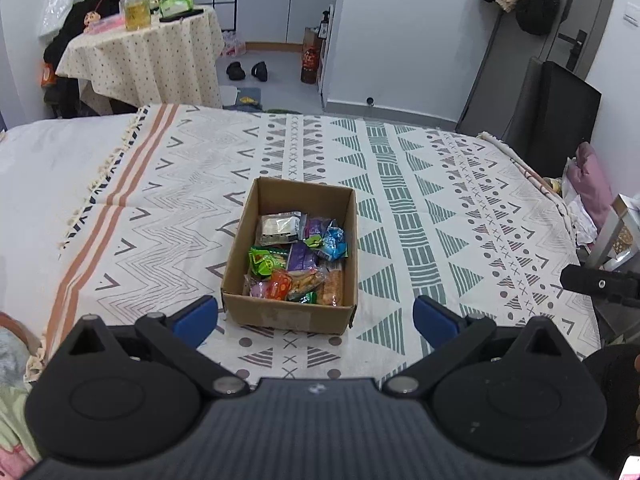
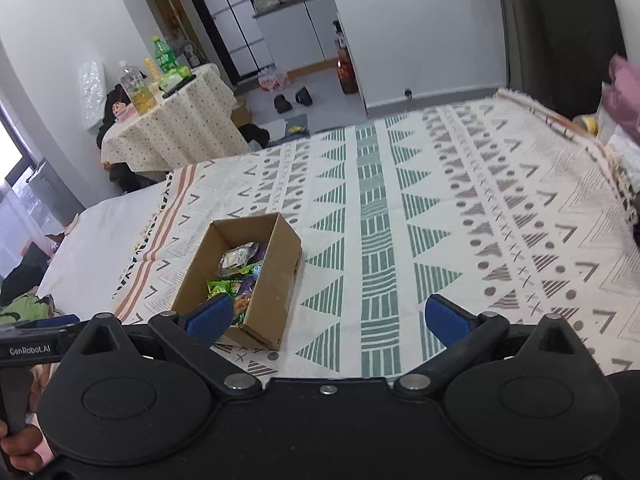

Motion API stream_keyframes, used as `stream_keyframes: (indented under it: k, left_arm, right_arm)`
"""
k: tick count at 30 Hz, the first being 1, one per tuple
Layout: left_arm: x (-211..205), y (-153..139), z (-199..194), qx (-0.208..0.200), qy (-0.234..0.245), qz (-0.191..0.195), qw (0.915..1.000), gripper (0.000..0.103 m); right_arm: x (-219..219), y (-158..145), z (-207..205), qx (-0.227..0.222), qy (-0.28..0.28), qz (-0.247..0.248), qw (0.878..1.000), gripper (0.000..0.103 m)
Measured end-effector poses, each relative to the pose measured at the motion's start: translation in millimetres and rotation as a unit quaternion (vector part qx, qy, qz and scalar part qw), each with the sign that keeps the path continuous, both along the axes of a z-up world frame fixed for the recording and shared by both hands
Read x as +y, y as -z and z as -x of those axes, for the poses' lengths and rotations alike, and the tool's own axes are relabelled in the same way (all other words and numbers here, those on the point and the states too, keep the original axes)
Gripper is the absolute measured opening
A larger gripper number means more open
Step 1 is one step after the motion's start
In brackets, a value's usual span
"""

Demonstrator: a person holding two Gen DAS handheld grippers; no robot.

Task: Organize snacks

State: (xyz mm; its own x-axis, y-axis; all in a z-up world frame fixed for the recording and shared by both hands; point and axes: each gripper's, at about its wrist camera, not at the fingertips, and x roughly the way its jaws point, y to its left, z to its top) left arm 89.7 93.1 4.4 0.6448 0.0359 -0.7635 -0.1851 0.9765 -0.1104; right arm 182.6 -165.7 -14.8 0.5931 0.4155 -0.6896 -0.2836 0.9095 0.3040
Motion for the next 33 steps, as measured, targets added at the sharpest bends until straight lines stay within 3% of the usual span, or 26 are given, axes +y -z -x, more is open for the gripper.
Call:
stream_keyframes:
  k: [4, 33]
  left_arm:
    - [-10, -4, 12, -0.013, 0.006, -0.019, 0.9997, 0.103]
    - [-33, -39, 87, -0.078, 0.010, -0.018, 0.9968, 0.103]
  right_arm:
    - [-3, -1, 16, -0.012, 0.002, 0.006, 1.000, 0.103]
    - [-9, -39, 96, -0.086, -0.009, 0.013, 0.996, 0.103]
